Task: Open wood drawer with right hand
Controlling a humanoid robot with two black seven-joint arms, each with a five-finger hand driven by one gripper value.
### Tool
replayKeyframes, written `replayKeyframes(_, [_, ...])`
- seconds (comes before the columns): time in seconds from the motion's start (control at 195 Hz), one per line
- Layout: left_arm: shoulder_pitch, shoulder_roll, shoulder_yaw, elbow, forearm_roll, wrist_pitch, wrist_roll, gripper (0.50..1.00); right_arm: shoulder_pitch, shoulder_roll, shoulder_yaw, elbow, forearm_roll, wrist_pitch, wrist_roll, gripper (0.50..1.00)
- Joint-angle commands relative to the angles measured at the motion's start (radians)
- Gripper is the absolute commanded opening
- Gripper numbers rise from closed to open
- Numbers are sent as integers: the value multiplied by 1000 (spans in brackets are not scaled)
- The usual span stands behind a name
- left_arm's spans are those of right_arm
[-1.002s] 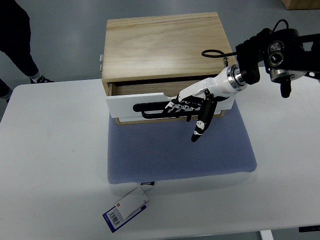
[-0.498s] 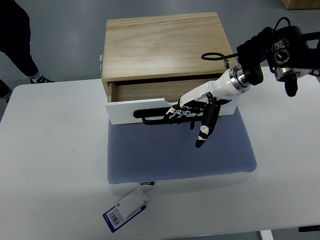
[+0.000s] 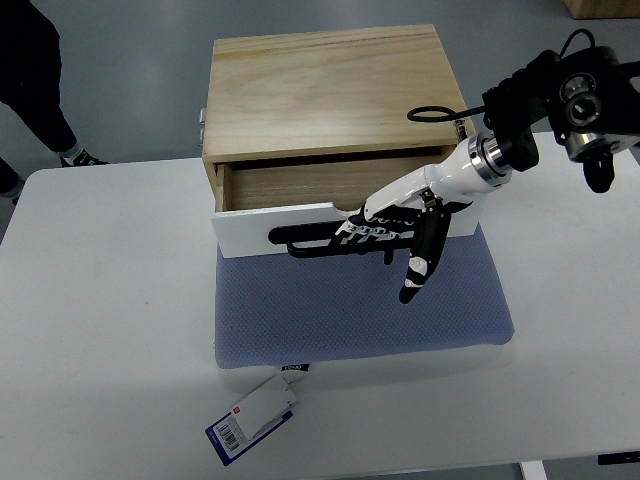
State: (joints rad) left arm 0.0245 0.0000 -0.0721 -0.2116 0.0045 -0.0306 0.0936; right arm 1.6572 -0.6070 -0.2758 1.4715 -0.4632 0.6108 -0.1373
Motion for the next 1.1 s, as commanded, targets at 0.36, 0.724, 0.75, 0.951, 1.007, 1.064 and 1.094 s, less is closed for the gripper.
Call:
replayKeyframes(0.36, [0,0,0,1,0,0,0,1000,-2,-8,3,-5,-8,0,4,944])
replayKeyframes(0.724, [0,0,2,-2,0,0,0,1000,1,-34,17,-10,-14,-17,4,944])
replayKeyframes(0.75, [0,0,2,-3,0,0,0,1000,3,-40,17,-11,-14,-20,4,944])
replayKeyframes(0.951, [0,0,2,-3,0,0,0,1000,4,-59,36,-11,-14,-23,4,944])
replayKeyframes(1.007, [0,0,2,-3,0,0,0,1000,10,-69,53,-11,-12,-22,4,944])
replayKeyframes(1.064, [0,0,2,-3,0,0,0,1000,18,-73,55,-11,-12,-20,4,944])
replayKeyframes(1.094, [0,0,2,-3,0,0,0,1000,41,-86,56,-11,-6,-13,4,944])
